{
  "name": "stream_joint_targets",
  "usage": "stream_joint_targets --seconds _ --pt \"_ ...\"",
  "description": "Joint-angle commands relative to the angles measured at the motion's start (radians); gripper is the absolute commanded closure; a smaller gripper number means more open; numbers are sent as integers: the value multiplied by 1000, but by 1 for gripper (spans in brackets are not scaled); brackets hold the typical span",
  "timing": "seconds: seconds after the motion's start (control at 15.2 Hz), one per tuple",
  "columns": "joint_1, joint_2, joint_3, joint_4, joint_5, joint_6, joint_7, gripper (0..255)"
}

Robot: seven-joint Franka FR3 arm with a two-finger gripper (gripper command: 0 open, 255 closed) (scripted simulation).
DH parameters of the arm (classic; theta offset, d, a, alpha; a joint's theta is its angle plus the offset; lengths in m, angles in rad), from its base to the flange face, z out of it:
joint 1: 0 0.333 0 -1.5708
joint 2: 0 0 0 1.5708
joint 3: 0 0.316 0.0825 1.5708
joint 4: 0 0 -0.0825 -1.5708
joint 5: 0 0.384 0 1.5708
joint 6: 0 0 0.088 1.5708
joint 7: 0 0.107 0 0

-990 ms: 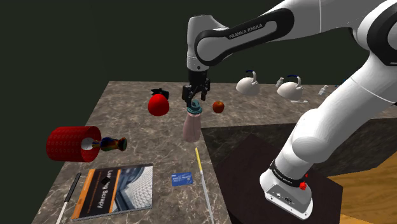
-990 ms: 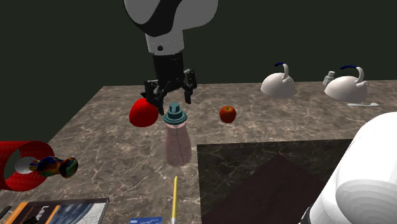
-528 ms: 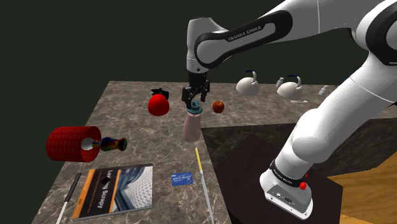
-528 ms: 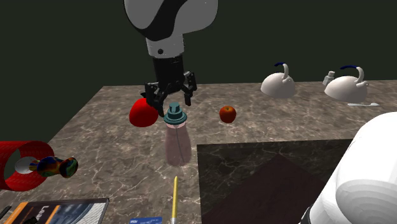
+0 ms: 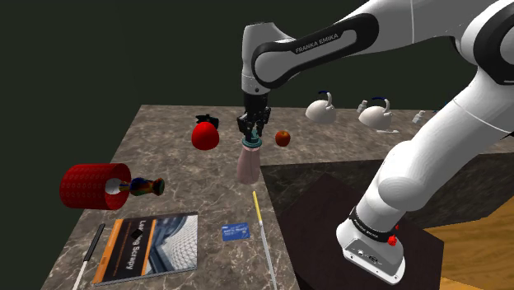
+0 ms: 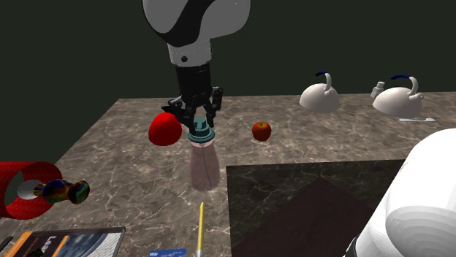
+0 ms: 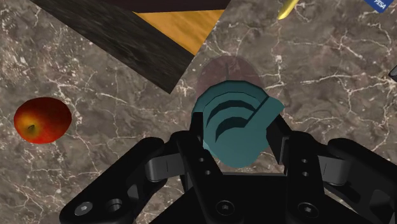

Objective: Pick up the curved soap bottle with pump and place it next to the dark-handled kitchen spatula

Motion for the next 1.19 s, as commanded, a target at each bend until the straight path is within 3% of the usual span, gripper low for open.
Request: stream_joint_targets --seconds 0.0,1.12 --pt "0 0 0 0 0 0 0 255" --pt "-1 -53 -9 154 4 -206 -8 255"
